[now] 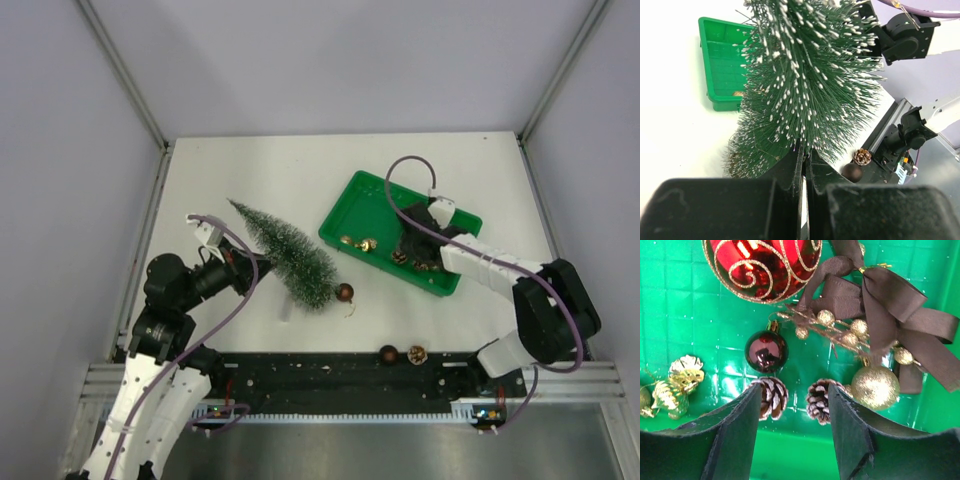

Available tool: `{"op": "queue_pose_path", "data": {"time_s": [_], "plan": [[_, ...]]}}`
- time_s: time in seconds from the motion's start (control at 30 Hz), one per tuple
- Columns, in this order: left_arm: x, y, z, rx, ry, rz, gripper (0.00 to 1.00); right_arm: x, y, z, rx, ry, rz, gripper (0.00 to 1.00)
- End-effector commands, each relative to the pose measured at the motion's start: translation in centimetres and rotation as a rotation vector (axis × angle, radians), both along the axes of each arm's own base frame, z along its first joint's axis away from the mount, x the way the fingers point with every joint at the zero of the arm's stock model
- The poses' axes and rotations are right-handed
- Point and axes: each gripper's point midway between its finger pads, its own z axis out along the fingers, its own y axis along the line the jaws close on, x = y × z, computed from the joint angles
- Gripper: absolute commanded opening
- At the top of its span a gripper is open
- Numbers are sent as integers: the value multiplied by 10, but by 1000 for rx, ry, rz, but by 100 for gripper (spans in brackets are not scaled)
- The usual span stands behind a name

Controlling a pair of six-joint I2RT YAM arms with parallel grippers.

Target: Decorate the small christmas tree

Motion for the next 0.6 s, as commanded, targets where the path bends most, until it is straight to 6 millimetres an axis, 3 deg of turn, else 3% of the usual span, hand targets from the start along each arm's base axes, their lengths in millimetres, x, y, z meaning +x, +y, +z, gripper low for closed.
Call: {"op": "queue_pose_path", "data": {"time_s": [0.0, 0.27, 0.43, 0.57], "plan": [[1, 1, 17, -1, -52, 3, 0, 35, 12, 14, 71, -84, -10, 54], [4, 1, 14, -1, -45, 5, 0, 55, 25, -5, 90, -69, 2, 50], [6, 1, 12, 2, -42, 9, 0, 62, 30, -14, 102, -62, 9, 40], [8, 1, 8, 5, -36, 14, 0, 65, 30, -10, 99, -85, 14, 30]]}}
